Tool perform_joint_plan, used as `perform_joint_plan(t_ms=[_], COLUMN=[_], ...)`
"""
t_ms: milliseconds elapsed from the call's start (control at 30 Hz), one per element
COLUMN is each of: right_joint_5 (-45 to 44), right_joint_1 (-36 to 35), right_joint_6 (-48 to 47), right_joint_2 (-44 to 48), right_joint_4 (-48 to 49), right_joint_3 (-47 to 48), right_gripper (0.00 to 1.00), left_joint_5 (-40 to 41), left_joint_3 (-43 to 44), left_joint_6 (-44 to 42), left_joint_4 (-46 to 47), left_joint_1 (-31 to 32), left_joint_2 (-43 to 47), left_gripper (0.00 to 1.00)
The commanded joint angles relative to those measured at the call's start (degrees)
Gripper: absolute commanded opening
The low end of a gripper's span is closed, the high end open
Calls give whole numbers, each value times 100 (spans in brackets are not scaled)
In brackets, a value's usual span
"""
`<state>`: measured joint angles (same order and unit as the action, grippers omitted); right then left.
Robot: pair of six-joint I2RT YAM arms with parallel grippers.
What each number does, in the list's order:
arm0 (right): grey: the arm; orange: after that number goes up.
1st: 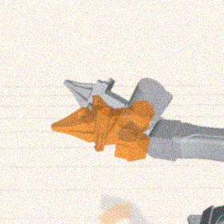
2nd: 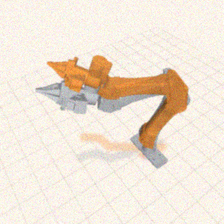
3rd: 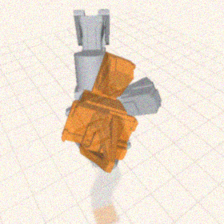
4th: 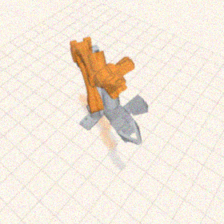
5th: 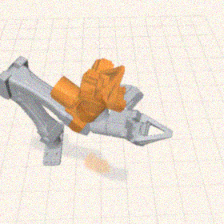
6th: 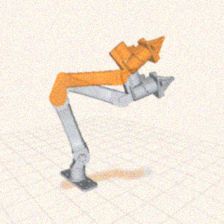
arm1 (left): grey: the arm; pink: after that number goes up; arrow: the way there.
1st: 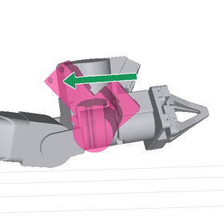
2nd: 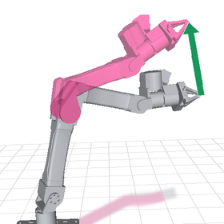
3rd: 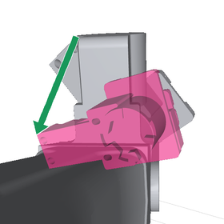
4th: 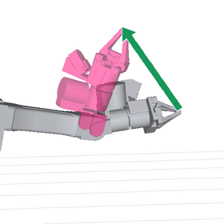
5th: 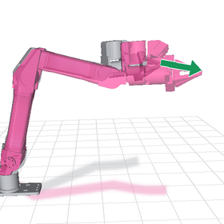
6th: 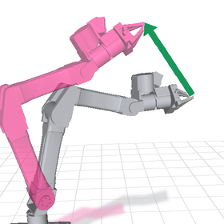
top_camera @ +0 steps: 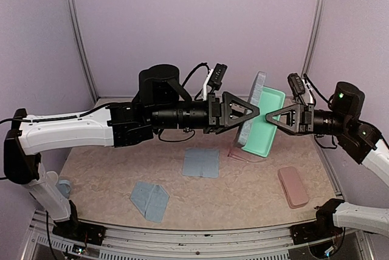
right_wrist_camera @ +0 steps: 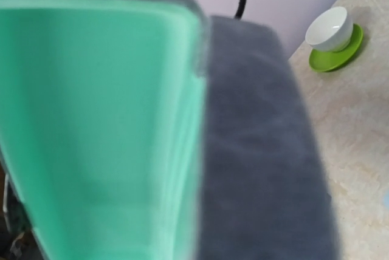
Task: Organize the sunglasses
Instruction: Pass from the left arm to the right, then pass from the right arm to the left
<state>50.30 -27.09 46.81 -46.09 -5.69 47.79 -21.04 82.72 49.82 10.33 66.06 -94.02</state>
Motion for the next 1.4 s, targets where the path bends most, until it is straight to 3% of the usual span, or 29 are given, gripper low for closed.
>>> perform_joint_plan(t_ms=[0,167,333,800,1033,1367], right_joint_5=[-50,-231,-380,-794,-1360,-1748], right_joint_1=[50,52,51,51,46,33], right_joint_6=[100,222,312,339,278,461], right_joint_2=[44,90,142,48,-207,-823], right_joint_4=[64,12,-72,-607,-1197,-1821], right_joint_3=[3,-52,-43,116,356,655], right_gripper=[19,11,9,6,6,0], left_joint_5=[-67,-19,306,1541,2856,4546], left_joint_3=[167,135,139,202,879,2935], left_joint_6=[-114,-119,-180,-573,-848,-966], left_joint_4=[353,341,110,-1218,-2570,-4759], left_joint_1=[37,40,55,38,308,913], left_joint_2=[179,130,191,780,815,-593], left_gripper=[41,51,72,90,90,78])
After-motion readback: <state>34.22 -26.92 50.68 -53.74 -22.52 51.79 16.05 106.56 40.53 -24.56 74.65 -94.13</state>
